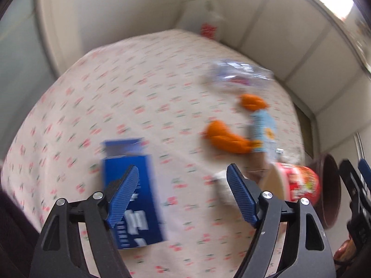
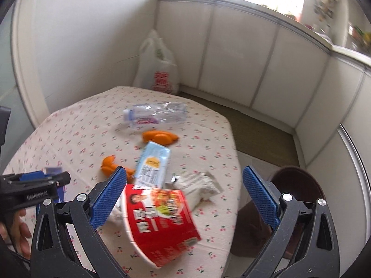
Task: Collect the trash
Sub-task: 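Grasp the blue box with the left tool while the right tool grasps the orange peel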
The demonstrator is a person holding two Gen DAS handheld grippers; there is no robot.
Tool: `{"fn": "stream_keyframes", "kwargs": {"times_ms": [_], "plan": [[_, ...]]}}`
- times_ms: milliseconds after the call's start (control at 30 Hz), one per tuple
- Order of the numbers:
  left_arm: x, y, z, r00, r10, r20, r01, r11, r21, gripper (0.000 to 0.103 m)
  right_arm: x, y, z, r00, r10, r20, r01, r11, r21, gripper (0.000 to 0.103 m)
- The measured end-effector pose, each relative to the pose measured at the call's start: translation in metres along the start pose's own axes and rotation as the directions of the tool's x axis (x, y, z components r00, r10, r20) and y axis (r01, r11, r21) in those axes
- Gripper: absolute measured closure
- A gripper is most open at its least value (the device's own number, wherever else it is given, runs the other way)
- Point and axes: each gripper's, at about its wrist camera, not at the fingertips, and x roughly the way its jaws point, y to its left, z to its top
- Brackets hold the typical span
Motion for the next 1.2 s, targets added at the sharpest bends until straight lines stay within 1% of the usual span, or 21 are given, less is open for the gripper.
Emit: {"fn": "stream_keyframes", "kwargs": {"times_ms": [67,167,300,433,500,633,667,700,733,767,800,833,867,967,1033,1067,1100,1167,1200], "plan": [[0.004,0.018,0.0,1.0,0.023,-0.013,-0.023,0.999,-0.038,0.027,0.002,0.016,0.0,1.0,0.014,-0.005,-0.014,0.998,-0.059,0.007],[0.006,0.037,-0.001,0.999,0.039,-0.024,-0.041,0.997,-0.068,0.027,0.007,0.034,0.001,0.999,0.031,-0.014,-0.032,0.992,-0.12,0.007],[0.01,0.048,-0.002,0.998,0.056,-0.033,-0.058,0.995,-0.077,0.026,0.014,0.056,-0.002,0.998,0.051,-0.031,-0.056,0.979,-0.195,0.007],[0.02,0.052,-0.002,0.995,0.061,-0.077,-0.067,0.995,-0.077,0.026,0.019,0.075,-0.006,0.998,0.046,-0.047,-0.057,0.96,-0.273,0.007],[0.028,0.053,-0.005,0.993,0.046,-0.11,-0.054,0.996,-0.067,0.026,0.025,0.084,-0.006,0.997,0.037,-0.065,-0.055,0.95,-0.307,0.007],[0.039,0.051,-0.009,0.99,0.006,-0.143,-0.012,0.999,-0.042,0.026,0.037,0.097,-0.007,0.994,0.017,-0.107,-0.055,0.929,-0.365,0.007],[0.041,0.05,-0.01,0.99,-0.003,-0.144,0.001,1.0,-0.014,0.028,0.04,0.1,-0.007,0.993,0.014,-0.117,-0.057,0.923,-0.38,0.007],[0.042,0.049,-0.011,0.989,-0.011,-0.144,0.011,1.0,0.002,0.036,0.044,0.104,-0.006,0.991,0.009,-0.132,-0.062,0.912,-0.405,0.007],[0.043,0.049,-0.011,0.989,-0.029,-0.143,0.033,0.999,0.022,0.038,0.048,0.108,-0.006,0.99,0.006,-0.142,-0.066,0.904,-0.423,0.007],[0.043,0.051,-0.011,0.989,-0.042,-0.14,0.046,0.999,0.028,0.042,0.053,0.112,-0.005,0.988,0.002,-0.158,-0.074,0.89,-0.45,0.007],[0.043,0.053,-0.01,0.988,-0.058,-0.14,0.062,0.998,0.026,0.045,0.058,0.117,-0.003,0.985,0.001,-0.172,-0.083,0.878,-0.471,0.007],[0.043,0.057,-0.009,0.987,-0.08,-0.142,0.083,0.996,0.016,0.046,0.062,0.12,-0.002,0.983,0.002,-0.184,-0.092,0.872,-0.48,0.007],[0.041,0.066,-0.006,0.984,-0.112,-0.141,0.112,0.994,-0.012,0.046,0.069,0.125,0.002,0.978,0.014,-0.21,-0.117,0.865,-0.487,0.007],[0.036,0.087,0.007,0.982,-0.158,-0.1,0.15,0.985,-0.089,0.046,0.086,0.137,0.01,0.96,0.05,-0.275,-0.183,0.855,-0.486,0.007],[0.031,0.102,0.016,0.979,-0.191,-0.071,0.18,0.974,-0.137,0.046,0.101,0.148,0.011,0.943,0.056,-0.328,-0.227,0.831,-0.508,0.007],[0.029,0.109,0.02,0.977,-0.208,-0.055,0.197,0.967,-0.163,0.046,0.109,0.152,0.01,0.932,0.054,-0.359,-0.247,0.819,-0.518,0.007],[0.028,0.113,0.024,0.974,-0.221,-0.046,0.21,0.961,-0.18,0.046,0.12,0.157,0.009,0.915,0.044,-0.401,-0.269,0.806,-0.527,0.007],[0.028,0.118,0.029,0.967,-0.251,-0.036,0.238,0.947,-0.216,0.046,0.137,0.163,0.007,0.896,0.016,-0.443,-0.283,0.79,-0.543,0.007],[0.03,0.119,0.03,0.963,-0.268,-0.038,0.252,0.939,-0.233,0.046,0.146,0.164,0.006,0.89,-0.002,-0.455,-0.281,0.784,-0.554,0.007]]}}
